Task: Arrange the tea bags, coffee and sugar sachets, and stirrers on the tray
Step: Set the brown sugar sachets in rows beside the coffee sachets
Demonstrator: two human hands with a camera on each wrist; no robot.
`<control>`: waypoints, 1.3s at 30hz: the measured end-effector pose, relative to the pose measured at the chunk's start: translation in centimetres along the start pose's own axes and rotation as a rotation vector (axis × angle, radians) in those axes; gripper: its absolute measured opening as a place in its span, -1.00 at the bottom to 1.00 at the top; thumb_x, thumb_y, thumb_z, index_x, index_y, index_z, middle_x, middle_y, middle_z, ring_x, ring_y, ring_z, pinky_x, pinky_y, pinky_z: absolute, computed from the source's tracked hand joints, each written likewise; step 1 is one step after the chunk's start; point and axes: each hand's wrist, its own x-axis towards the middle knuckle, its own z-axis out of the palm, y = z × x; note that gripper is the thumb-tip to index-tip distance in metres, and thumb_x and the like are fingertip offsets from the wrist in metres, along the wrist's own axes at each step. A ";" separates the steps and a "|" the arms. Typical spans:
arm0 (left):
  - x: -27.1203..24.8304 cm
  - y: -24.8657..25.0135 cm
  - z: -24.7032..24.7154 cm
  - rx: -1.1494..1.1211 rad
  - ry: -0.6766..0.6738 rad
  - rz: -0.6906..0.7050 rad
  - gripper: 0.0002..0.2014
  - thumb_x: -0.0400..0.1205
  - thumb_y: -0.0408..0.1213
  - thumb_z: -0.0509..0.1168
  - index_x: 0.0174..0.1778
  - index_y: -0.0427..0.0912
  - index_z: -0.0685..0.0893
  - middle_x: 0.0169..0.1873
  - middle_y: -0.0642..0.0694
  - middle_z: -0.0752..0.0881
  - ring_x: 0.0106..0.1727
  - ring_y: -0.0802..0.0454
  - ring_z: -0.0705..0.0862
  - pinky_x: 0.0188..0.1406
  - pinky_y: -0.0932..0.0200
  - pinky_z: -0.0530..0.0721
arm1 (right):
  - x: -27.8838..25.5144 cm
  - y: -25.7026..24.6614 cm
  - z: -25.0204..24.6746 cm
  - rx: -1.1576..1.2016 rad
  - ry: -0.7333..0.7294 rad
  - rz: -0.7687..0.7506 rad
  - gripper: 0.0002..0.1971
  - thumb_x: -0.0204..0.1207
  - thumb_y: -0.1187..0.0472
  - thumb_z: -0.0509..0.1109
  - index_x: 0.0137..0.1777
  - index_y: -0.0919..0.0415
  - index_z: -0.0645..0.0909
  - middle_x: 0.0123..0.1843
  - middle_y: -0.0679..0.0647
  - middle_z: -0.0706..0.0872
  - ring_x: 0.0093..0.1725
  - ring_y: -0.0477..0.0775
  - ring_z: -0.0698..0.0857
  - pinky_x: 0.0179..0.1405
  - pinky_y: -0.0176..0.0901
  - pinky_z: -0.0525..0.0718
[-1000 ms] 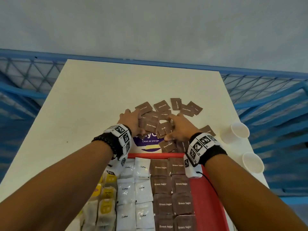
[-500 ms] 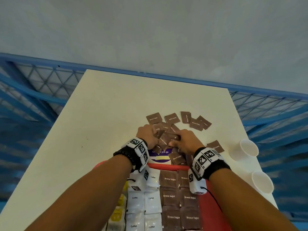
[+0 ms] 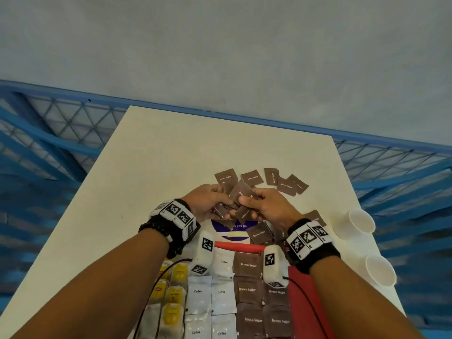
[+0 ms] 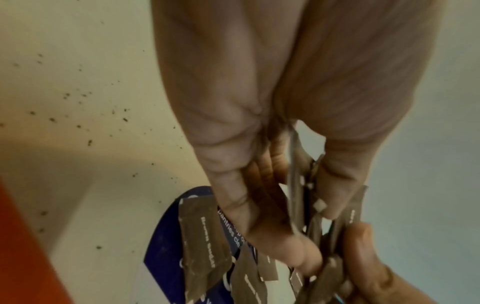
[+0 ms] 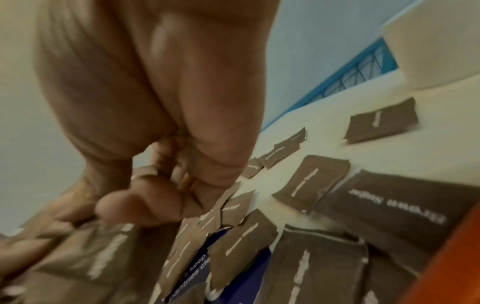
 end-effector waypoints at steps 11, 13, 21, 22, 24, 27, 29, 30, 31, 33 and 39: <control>-0.5 -1.1 -0.5 0.038 0.120 -0.039 -0.47 0.48 -0.64 -0.02 0.25 -0.16 0.61 -0.16 -0.32 0.79 -0.34 -0.16 0.80 -0.48 0.19 0.71 | -1.6 -0.9 0.0 -0.026 -0.027 -0.059 -0.81 0.58 0.12 0.48 0.08 0.24 0.74 -0.31 0.18 0.64 -0.54 -0.13 0.48 -0.52 -0.39 0.46; -0.9 -1.1 -0.7 -0.057 0.111 -0.014 -0.37 0.44 -0.67 -0.03 0.20 -0.01 0.69 0.04 -0.29 0.76 -0.19 -0.21 0.78 -0.42 0.13 0.73 | -2.1 -1.6 -0.3 0.050 -0.077 -0.092 -0.83 0.61 0.18 0.44 0.10 0.26 0.72 -0.42 0.07 0.63 -0.59 -0.17 0.45 -0.58 -0.42 0.41; -3.1 0.0 0.0 -0.473 -0.250 -0.079 -0.48 0.69 0.13 0.16 0.20 -0.23 0.78 0.12 -0.36 0.76 0.13 -0.39 0.75 0.21 -0.42 0.66 | -1.9 -3.2 0.6 -0.145 -0.134 -0.096 -0.95 0.55 0.15 0.53 -0.14 0.03 0.77 -0.49 0.03 0.62 -0.56 -0.10 0.48 -0.50 -0.34 0.47; -3.1 0.1 0.3 -0.418 -0.279 -0.085 -0.40 0.67 0.23 0.20 0.28 -0.26 0.73 0.09 -0.36 0.77 0.12 -0.39 0.76 0.17 -0.43 0.70 | -1.8 -3.5 0.9 -0.209 -0.130 -0.106 -0.91 0.52 0.16 0.56 -0.20 0.01 0.74 -0.51 -0.04 0.64 -0.56 -0.10 0.51 -0.51 -0.33 0.49; -2.9 0.1 0.9 -0.235 -0.309 -0.058 -0.44 0.69 0.12 0.27 0.35 -0.32 0.63 -0.03 -0.35 0.80 0.01 -0.30 0.81 0.15 -0.35 0.75 | -1.6 -3.8 1.5 -0.364 -0.110 -0.153 -0.87 0.44 0.18 0.62 -0.18 0.13 0.71 -0.44 -0.03 0.71 -0.54 -0.08 0.59 -0.51 -0.28 0.53; -2.4 -0.5 1.1 -0.136 -0.217 -0.019 -0.68 0.75 -0.27 0.27 0.37 -0.36 0.56 -0.10 -0.33 0.81 -0.11 -0.20 0.85 0.02 -0.21 0.83 | -1.5 -3.8 1.6 -0.436 -0.033 -0.130 -0.72 0.40 0.26 0.65 -0.05 0.29 0.60 -0.36 0.08 0.74 -0.54 -0.01 0.64 -0.54 -0.25 0.59; -2.2 -0.7 0.6 -0.189 -0.065 -0.023 -0.82 0.77 -0.41 0.20 0.26 -0.23 0.60 -0.04 -0.32 0.77 -0.12 -0.24 0.84 -0.19 -0.17 0.85 | -1.7 -4.2 0.6 -0.319 -0.026 -0.039 -0.77 0.48 0.33 0.58 0.05 0.29 0.61 -0.38 0.09 0.76 -0.52 -0.03 0.66 -0.47 -0.22 0.65; -2.2 -0.8 0.2 -0.241 -0.023 -0.034 -0.81 0.78 -0.42 0.17 0.24 -0.18 0.61 -0.01 -0.31 0.74 -0.12 -0.26 0.83 -0.20 -0.22 0.85 | -1.8 -4.5 0.1 -0.239 -0.045 0.002 -0.80 0.53 0.35 0.53 0.10 0.31 0.63 -0.38 0.07 0.78 -0.50 -0.06 0.68 -0.42 -0.23 0.67; -2.2 -1.0 -0.2 -0.290 -0.041 -0.046 -0.79 0.79 -0.36 0.15 0.27 -0.14 0.63 0.02 -0.32 0.73 -0.10 -0.28 0.82 -0.13 -0.30 0.83 | -1.9 -4.9 -0.2 -0.159 -0.068 0.029 -0.81 0.55 0.36 0.50 0.13 0.35 0.65 -0.37 0.04 0.81 -0.49 -0.09 0.71 -0.39 -0.28 0.68; -2.3 -1.3 -0.6 -0.374 -0.204 -0.060 -0.64 0.79 -0.02 0.16 0.38 -0.10 0.66 0.04 -0.36 0.73 0.04 -0.33 0.79 0.06 -0.34 0.78 | -1.8 -5.4 0.7 0.005 -0.106 0.048 -0.80 0.57 0.39 0.46 0.15 0.46 0.65 -0.28 0.00 0.85 -0.46 -0.11 0.73 -0.42 -0.36 0.70; -1.7 -1.5 -1.6 -0.386 -0.175 -0.016 -0.81 0.69 -0.31 0.33 0.21 -0.15 0.66 -0.21 -0.26 0.69 -0.20 -0.17 0.78 -0.38 0.12 0.80 | 0.9 -4.7 3.1 -0.006 0.080 0.121 -0.87 0.69 0.35 0.28 0.09 0.38 0.65 -0.20 0.16 0.80 -0.41 -0.02 0.77 -0.33 -0.19 0.76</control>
